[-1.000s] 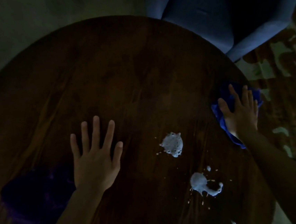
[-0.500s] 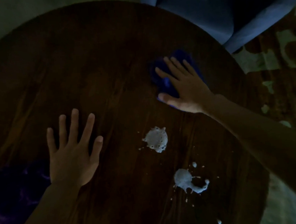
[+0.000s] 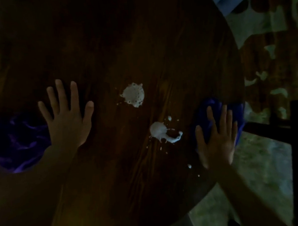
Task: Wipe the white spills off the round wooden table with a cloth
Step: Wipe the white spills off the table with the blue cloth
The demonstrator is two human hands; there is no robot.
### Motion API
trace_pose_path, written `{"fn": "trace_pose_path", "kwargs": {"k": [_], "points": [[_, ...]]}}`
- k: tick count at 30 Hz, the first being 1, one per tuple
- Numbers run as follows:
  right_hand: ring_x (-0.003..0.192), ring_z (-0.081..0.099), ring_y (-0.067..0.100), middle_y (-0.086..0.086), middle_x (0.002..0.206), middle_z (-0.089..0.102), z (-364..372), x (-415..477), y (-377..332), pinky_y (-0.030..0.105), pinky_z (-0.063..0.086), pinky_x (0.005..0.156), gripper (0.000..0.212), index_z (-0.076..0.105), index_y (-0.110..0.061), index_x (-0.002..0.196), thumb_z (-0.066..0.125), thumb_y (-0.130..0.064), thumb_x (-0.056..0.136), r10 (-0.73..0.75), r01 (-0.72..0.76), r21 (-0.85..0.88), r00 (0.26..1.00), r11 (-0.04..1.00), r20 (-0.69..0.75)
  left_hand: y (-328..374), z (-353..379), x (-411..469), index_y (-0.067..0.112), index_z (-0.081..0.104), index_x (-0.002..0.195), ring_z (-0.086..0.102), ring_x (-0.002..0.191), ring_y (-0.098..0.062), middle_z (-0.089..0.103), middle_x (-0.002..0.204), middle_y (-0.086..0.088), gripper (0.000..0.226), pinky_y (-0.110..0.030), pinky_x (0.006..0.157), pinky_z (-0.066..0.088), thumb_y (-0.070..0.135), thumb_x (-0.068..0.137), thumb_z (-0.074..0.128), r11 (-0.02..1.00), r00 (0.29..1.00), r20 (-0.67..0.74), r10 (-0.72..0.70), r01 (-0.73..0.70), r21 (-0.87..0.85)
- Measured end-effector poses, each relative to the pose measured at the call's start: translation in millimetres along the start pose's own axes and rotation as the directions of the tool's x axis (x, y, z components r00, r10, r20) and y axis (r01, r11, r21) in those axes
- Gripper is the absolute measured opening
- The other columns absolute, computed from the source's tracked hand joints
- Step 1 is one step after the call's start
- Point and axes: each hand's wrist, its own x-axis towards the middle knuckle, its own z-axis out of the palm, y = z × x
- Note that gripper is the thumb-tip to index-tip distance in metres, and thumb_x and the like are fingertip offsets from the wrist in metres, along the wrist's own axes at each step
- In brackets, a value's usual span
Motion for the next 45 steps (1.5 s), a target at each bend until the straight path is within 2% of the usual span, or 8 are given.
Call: {"fn": "trace_pose_path", "kwargs": {"k": [3,6,9,17,24,35,41,45], "points": [[0.156,0.017,0.039,0.019,0.169,0.017,19,-92,-29,0.061,0.019,0.123,0.07,0.025,-0.021,0.161,0.036,-0.055,0.1,0.214,-0.214,0.072,0.977,0.974,0.005,2,9,-2,0.03,-0.002,0.166,-0.009,0.16,-0.029,-0.009,0.174,-0.006,0.077,-0.062,0.125,-0.003,0.071,0.102,0.006,0.999,0.997,-0.065,-0.033,0.033,0.007],[0.156,0.018,0.039,0.02,0.169,0.016,36,-148,-58,0.058,0.015,0.125,0.073,0.025,-0.02,0.162,0.037,-0.057,0.1,0.138,-0.141,0.041,0.988,0.989,0.07,-2,16,3,0.034,-0.003,0.165,-0.008,0.16,-0.028,-0.009,0.175,-0.003,0.075,-0.063,0.125,-0.001,0.071,0.102,0.011,1.0,0.994,-0.106,-0.016,0.017,0.009],[0.159,0.009,0.035,0.015,0.172,0.01,30,-109,-35,0.055,0.008,0.128,0.071,0.024,-0.025,0.164,0.032,-0.059,0.101,0.039,-0.041,0.041,0.998,0.998,0.046,-5,21,5,0.036,-0.004,0.165,-0.008,0.16,-0.027,-0.009,0.175,-0.002,0.074,-0.064,0.124,-0.001,0.073,0.102,0.012,1.0,0.99,-0.137,-0.008,0.007,-0.008],[0.16,0.002,0.026,0.011,0.173,0.005,1,7,-14,0.05,0.004,0.128,0.071,0.015,-0.023,0.166,0.02,-0.058,0.105,0.361,-0.346,0.142,0.927,0.927,-0.097,-13,33,10,0.053,-0.025,0.152,-0.009,0.16,-0.028,-0.012,0.174,0.0,0.067,-0.071,0.121,0.004,0.075,0.1,0.012,0.997,0.984,-0.175,0.03,-0.043,-0.069],[0.157,0.018,0.035,0.019,0.169,0.021,60,-214,-101,0.062,0.024,0.12,0.075,0.03,-0.014,0.16,0.045,-0.051,0.097,0.254,-0.254,0.077,0.967,0.964,-0.002,-7,25,5,0.033,-0.002,0.165,-0.007,0.16,-0.03,-0.006,0.174,-0.007,0.075,-0.063,0.123,-0.006,0.073,0.102,0.009,0.997,0.981,-0.186,0.044,-0.054,-0.046],[0.16,0.001,0.029,0.011,0.173,0.003,6,53,-91,0.051,0.004,0.129,0.07,0.013,-0.025,0.166,0.017,-0.059,0.105,-0.008,0.007,-0.027,0.999,1.0,-0.053,-9,27,6,0.03,-0.002,0.165,-0.006,0.16,-0.031,-0.004,0.174,-0.009,0.076,-0.062,0.122,-0.005,0.072,0.102,0.008,0.998,0.977,-0.204,0.065,-0.068,-0.009],[0.16,-0.007,0.021,0.006,0.174,-0.001,18,-22,-83,0.041,-0.007,0.129,0.066,0.011,-0.024,0.166,0.016,-0.056,0.109,-0.322,0.326,-0.095,0.945,0.941,0.056,-8,23,4,0.031,-0.003,0.165,-0.008,0.16,-0.03,-0.007,0.174,-0.008,0.076,-0.064,0.124,-0.004,0.071,0.102,0.007,0.998,0.981,-0.183,0.058,-0.063,-0.019],[0.161,-0.001,0.023,0.004,0.174,0.0,27,-71,-74,0.045,-0.002,0.129,0.066,0.015,-0.024,0.166,0.016,-0.057,0.108,-0.277,0.283,-0.083,0.958,0.955,0.076,-4,18,2,0.03,-0.003,0.166,-0.011,0.16,-0.029,-0.01,0.174,-0.007,0.078,-0.063,0.124,-0.005,0.072,0.101,0.004,0.998,0.986,-0.159,0.047,-0.052,-0.027]]}}
